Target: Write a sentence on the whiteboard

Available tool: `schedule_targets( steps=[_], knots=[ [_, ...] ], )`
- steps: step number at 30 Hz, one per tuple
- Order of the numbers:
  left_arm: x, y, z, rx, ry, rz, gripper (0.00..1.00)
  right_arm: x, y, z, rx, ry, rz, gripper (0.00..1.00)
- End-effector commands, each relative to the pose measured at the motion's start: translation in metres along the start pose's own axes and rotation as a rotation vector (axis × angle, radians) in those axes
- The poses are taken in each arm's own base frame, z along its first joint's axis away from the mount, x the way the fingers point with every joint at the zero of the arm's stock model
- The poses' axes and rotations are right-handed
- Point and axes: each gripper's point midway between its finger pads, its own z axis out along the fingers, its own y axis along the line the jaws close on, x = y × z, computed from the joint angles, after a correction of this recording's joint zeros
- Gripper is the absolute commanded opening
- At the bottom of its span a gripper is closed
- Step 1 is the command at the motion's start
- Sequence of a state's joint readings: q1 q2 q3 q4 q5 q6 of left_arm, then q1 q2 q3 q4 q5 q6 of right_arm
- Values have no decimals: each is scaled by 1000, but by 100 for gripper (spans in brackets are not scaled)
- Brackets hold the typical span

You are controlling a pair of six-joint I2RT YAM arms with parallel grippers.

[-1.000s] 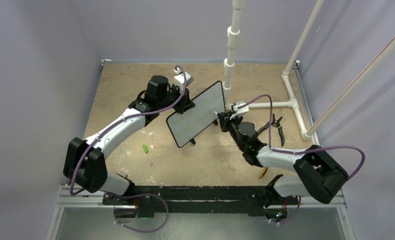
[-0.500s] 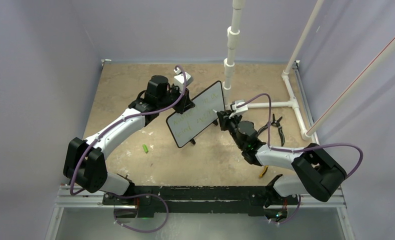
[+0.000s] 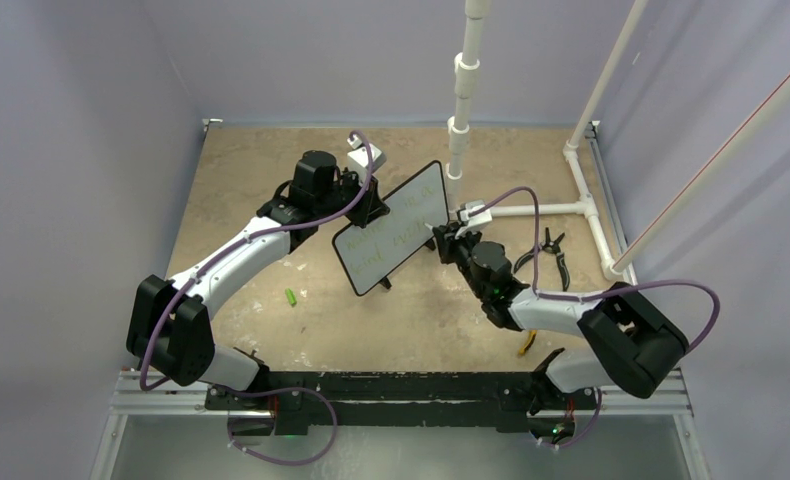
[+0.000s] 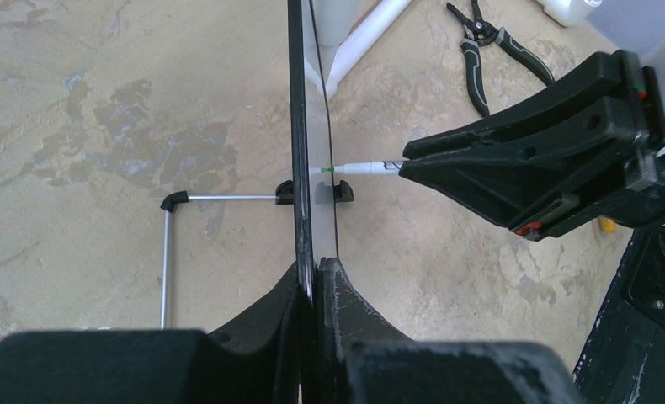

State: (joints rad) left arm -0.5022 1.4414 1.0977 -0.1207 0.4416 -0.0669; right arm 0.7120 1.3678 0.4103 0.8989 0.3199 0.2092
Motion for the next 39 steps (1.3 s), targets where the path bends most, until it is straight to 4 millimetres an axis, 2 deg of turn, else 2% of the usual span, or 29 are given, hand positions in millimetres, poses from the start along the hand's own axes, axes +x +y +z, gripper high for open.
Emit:
schedule_targets(
  steps=[1, 6, 18, 30, 39],
  knots=[
    [4, -9, -4, 41, 6, 40, 0, 4, 8, 10, -20, 28, 17, 0],
    [5, -8, -4, 39, 9, 39, 0, 6, 6, 14, -1, 34, 32, 0],
    [8, -8, -1, 46, 16, 32, 0, -22, 1, 15, 39, -51, 32, 0],
    [6, -9, -1, 49, 12, 32, 0, -43, 8, 12, -3, -126, 24, 0],
    [5, -10, -2, 51, 10, 33, 0, -48, 8, 9, -8, -141, 27, 0]
  ],
)
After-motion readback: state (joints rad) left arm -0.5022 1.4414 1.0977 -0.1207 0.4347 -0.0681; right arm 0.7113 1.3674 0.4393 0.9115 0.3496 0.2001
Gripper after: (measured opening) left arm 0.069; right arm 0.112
